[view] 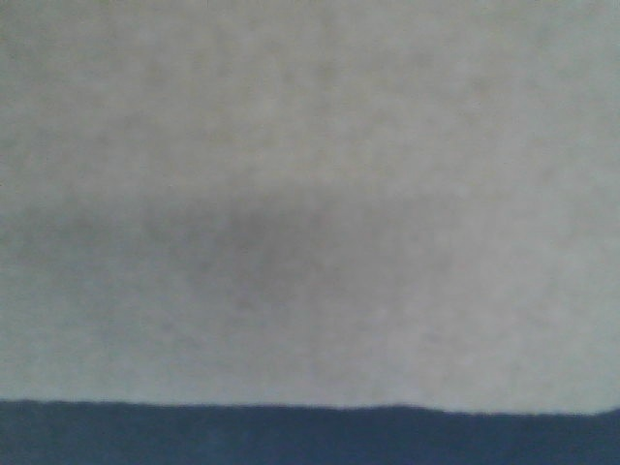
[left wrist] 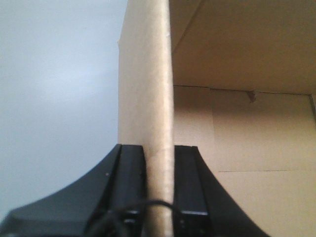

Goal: Grab box from left shelf to table start

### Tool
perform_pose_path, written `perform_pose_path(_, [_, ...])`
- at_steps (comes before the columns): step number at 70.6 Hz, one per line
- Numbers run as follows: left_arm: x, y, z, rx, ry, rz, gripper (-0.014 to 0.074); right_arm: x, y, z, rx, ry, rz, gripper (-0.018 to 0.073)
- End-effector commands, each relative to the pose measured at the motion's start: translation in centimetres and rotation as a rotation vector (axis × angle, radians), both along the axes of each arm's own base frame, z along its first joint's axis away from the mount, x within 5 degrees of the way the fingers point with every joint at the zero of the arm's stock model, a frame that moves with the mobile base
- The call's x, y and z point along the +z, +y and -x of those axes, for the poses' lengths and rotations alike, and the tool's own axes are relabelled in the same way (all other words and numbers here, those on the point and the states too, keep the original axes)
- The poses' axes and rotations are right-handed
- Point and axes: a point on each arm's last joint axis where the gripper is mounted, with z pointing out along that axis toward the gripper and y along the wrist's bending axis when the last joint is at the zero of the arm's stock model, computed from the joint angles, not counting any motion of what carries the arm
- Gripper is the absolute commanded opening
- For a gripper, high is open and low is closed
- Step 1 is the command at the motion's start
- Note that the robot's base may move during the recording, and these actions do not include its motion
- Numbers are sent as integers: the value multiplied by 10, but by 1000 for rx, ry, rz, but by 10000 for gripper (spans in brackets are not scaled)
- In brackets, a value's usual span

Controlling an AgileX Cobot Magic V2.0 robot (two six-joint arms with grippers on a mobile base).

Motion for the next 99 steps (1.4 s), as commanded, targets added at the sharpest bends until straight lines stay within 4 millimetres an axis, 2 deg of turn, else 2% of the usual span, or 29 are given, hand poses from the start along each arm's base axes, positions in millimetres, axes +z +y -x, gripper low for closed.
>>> perform_pose_path(1, [32, -17, 7, -124, -154, 309, -96, 17, 11, -4, 60, -111, -124, 59])
perform_pose_path(99, [32, -17, 7, -124, -154, 309, -96, 17, 11, -4, 60, -111, -124, 59])
